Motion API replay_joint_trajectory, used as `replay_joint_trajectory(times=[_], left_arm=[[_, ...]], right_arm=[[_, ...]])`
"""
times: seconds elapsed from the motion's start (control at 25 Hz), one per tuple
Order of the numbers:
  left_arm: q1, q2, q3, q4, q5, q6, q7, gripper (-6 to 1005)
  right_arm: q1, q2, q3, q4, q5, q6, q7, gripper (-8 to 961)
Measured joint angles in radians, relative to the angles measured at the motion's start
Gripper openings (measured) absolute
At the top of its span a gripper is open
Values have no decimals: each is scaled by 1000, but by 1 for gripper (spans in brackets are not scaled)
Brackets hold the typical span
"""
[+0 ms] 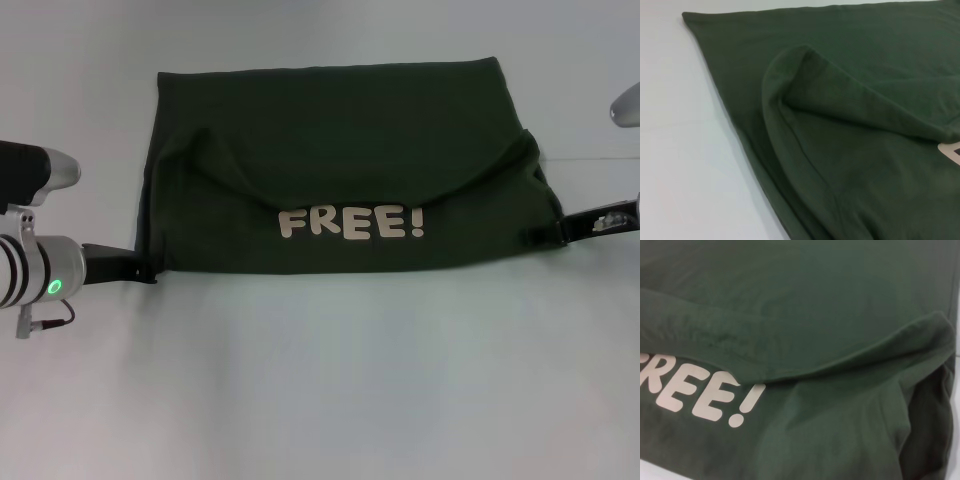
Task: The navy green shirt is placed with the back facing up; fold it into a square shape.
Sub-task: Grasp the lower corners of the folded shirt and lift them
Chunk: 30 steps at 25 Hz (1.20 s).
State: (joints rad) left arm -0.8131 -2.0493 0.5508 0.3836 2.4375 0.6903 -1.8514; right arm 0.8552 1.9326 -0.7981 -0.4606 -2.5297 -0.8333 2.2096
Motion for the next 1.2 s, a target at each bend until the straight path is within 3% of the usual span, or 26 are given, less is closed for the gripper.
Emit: replay_joint_trajectory(times=[0.56, 0.84, 1.04, 1.2], left_arm=[[2, 0, 0, 0, 0, 13, 0, 20], [0, 0, 0, 0, 0, 15, -2, 21], [0, 0, 0, 0, 0, 17, -2, 20], [1, 0, 0, 0, 0, 17, -2, 20]], right_arm=[[-2, 57, -3, 50, 1, 179, -154, 765], [-3, 63, -3, 65, 3, 204, -188, 765], [-8, 68, 0, 75, 4, 226, -203, 719], [-9, 73, -1, 76, 5, 227, -215, 575]])
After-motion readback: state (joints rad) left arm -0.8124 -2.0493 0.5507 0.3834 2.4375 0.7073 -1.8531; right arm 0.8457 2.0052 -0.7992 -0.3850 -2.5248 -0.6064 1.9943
